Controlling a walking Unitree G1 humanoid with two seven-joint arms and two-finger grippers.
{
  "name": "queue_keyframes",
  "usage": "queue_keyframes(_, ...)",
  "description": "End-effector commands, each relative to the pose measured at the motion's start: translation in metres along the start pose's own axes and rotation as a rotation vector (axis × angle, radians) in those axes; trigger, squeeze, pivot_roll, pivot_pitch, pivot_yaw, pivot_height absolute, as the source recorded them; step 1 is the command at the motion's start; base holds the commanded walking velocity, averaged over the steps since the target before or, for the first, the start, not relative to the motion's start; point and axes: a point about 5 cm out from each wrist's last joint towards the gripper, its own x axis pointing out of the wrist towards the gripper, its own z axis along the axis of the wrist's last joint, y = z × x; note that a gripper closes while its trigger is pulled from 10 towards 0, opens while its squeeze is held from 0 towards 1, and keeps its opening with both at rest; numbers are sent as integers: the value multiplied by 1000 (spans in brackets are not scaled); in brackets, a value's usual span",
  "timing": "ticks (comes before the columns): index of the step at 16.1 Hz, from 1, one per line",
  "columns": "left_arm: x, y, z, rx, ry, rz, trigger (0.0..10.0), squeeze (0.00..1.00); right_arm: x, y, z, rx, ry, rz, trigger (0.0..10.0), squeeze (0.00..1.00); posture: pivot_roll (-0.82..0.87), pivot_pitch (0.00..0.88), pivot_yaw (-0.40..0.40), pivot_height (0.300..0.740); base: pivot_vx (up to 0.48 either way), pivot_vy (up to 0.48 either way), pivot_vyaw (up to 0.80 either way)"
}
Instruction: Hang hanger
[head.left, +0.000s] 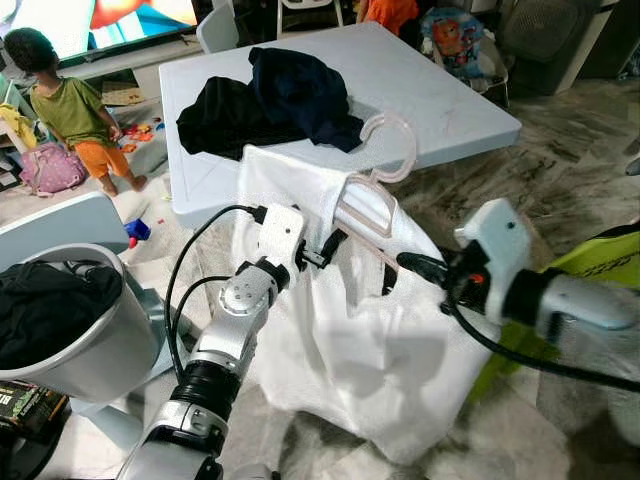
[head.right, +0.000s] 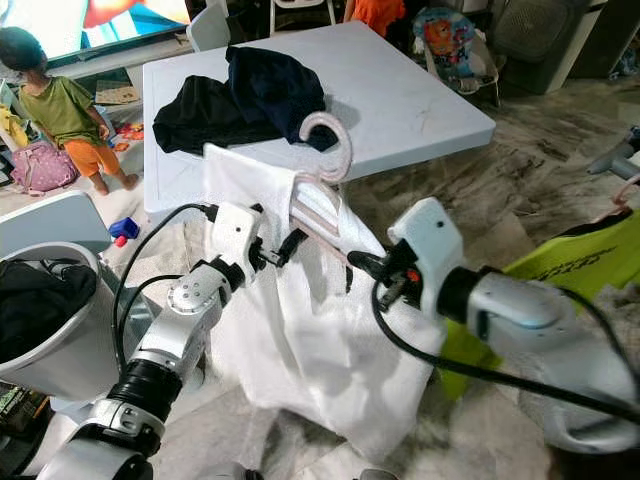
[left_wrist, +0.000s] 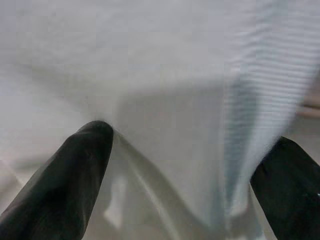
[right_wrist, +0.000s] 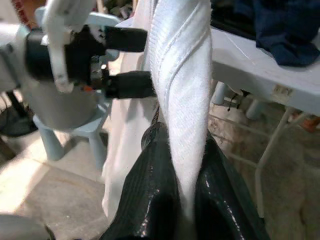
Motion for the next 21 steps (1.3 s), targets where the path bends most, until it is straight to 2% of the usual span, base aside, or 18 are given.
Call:
queue_keyframes(1,2,2,-1,-1,10,15,10000,0,2,14,21,-24,-91,75,10000,0,-166,0,69,740,0,0,0)
queue_keyframes(4,2,11,-4,12,31,79,10000,0,-10,26,28,5,-105,189,10000,0,-171,0,68,740,0,0,0)
queue_keyframes(6,2,22,-5,28,43,132,10000,0,-21,29,21,-16,-45,222,10000,0,-179,0,72,740,0,0,0)
queue_keyframes(7,0,31,-5,35,49,171,10000,0,-33,26,13,-31,9,222,10000,0,-181,0,75,740,0,0,0)
queue_keyframes(11,-13,57,-11,81,80,243,10000,0,-61,-4,-2,-114,190,112,10000,0,-181,0,81,740,0,0,0)
queue_keyframes(15,-26,70,-15,84,88,280,10000,0,-83,-35,-18,-239,360,58,10000,0,-166,0,71,740,0,0,0)
queue_keyframes(17,-30,72,-16,80,87,269,10000,0,-93,-42,-27,-284,428,98,10000,0,-160,0,68,740,0,0,0)
queue_keyframes(18,-31,73,-17,27,95,260,10000,0,-99,-46,-33,-330,493,111,10000,0,-160,0,68,740,0,0,0)
queue_keyframes(19,-31,73,-18,11,100,256,10000,0,-100,-47,-34,-348,512,118,10000,0,-161,0,72,740,0,0,0)
queue_keyframes(20,-32,72,-19,10,117,221,10000,0,-103,-54,-38,-414,566,88,10000,0,-161,0,72,740,0,0,0)
queue_keyframes(21,-32,69,-21,15,127,187,10000,0,-104,-54,-40,-445,566,122,10000,0,-161,0,72,740,0,0,0)
